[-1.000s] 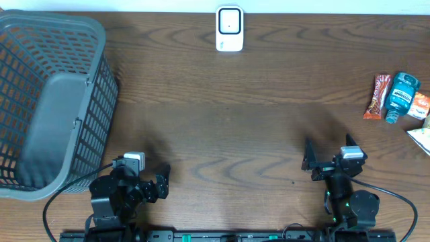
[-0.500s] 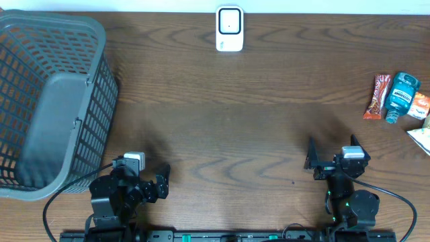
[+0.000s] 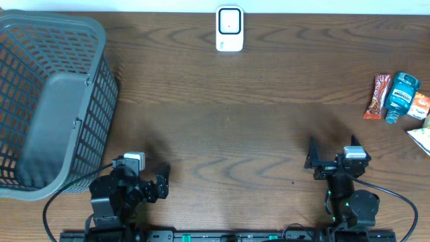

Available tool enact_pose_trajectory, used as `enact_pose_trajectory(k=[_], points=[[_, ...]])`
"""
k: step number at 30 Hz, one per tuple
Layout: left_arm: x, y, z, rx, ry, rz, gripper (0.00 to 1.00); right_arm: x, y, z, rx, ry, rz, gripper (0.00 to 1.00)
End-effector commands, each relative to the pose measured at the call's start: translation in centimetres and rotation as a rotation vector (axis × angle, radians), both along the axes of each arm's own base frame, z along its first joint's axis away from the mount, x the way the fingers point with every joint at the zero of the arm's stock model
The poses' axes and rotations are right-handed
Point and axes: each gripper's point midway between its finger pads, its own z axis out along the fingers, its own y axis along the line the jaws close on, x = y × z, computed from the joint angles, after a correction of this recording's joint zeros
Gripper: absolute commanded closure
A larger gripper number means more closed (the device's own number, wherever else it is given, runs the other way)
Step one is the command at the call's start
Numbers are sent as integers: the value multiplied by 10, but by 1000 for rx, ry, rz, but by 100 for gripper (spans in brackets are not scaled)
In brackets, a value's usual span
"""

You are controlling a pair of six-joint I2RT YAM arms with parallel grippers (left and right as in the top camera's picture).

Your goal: Scan the item barcode

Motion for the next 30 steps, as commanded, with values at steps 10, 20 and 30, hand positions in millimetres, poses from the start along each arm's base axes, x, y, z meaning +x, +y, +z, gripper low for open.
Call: enact_pose_trajectory(k=[10, 20, 30], points=[[0, 0, 1, -2, -1, 2, 2, 0, -2, 0, 20, 0, -14, 1], [0, 0, 1, -2, -1, 2, 2, 0, -2, 0, 20, 0, -14, 1], [32, -2, 54, -77, -304, 47, 2, 0, -2, 0, 20, 0, -14, 1]])
